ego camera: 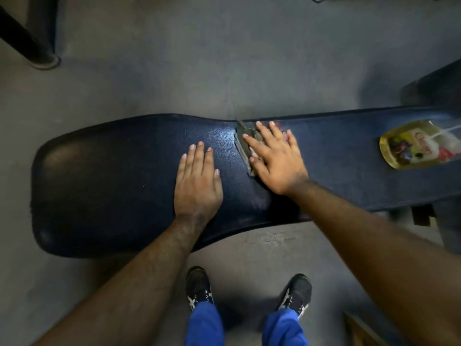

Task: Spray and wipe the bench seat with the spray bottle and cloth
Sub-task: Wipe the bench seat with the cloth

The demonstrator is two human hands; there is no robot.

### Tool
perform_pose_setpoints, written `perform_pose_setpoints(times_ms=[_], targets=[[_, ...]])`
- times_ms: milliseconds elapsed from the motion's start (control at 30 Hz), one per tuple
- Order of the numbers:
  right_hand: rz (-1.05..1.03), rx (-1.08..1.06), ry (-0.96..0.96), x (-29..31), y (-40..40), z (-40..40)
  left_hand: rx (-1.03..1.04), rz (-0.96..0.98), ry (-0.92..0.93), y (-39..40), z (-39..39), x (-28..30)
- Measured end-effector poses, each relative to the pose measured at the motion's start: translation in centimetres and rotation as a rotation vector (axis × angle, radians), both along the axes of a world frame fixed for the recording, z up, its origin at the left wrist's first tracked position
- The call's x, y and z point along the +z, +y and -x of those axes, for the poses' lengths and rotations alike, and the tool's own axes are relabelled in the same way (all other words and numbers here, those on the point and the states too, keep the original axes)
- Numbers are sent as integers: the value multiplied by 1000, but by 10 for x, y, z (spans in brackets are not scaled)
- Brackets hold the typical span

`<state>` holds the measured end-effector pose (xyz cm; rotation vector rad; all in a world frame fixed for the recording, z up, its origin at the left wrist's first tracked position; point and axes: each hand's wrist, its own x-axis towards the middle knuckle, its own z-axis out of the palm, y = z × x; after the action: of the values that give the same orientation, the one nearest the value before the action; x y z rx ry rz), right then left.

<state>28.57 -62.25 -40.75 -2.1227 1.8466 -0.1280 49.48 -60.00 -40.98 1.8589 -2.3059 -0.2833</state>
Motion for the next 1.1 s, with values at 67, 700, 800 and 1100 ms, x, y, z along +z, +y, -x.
perform_pose_setpoints(times_ms=[67,700,800,1100], targets=[[4,-238,23,-1,-14,20,-104,-1,57,4,8,2],[141,-320,44,-20,105,59,103,-13,284,37,74,-5],[179,-366,63,-23,134,17,120,32,195,39,80,-8],[200,-175,-21,-18,84,30,107,47,-6,38,85,-15]])
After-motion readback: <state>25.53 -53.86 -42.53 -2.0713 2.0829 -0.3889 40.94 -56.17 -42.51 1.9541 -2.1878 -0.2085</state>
